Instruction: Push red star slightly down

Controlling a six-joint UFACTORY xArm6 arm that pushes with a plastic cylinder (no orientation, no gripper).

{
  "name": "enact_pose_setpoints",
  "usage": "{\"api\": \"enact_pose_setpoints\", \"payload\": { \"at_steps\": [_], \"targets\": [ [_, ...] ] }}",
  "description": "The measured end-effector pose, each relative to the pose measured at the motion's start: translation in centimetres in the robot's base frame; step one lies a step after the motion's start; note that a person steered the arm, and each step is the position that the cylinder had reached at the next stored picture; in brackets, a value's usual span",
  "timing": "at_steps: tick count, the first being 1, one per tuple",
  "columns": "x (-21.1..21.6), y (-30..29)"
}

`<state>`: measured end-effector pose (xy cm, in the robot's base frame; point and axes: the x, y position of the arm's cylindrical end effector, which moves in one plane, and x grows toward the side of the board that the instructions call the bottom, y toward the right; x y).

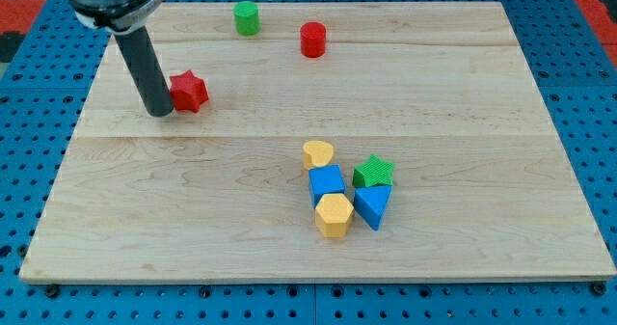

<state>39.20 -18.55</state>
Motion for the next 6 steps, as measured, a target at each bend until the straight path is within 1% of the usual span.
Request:
{"api": "enact_pose_setpoints", "payload": {
  "at_steps": [1,2,3,4,5,6],
  "targets": [
    [-3.2,0.5],
    [-4.5,2.3],
    [-5.5,-1.8],
    [-8.3,-4.4],
    [-9.2,0.4],
    [-6.0,4.6]
  ]
}}
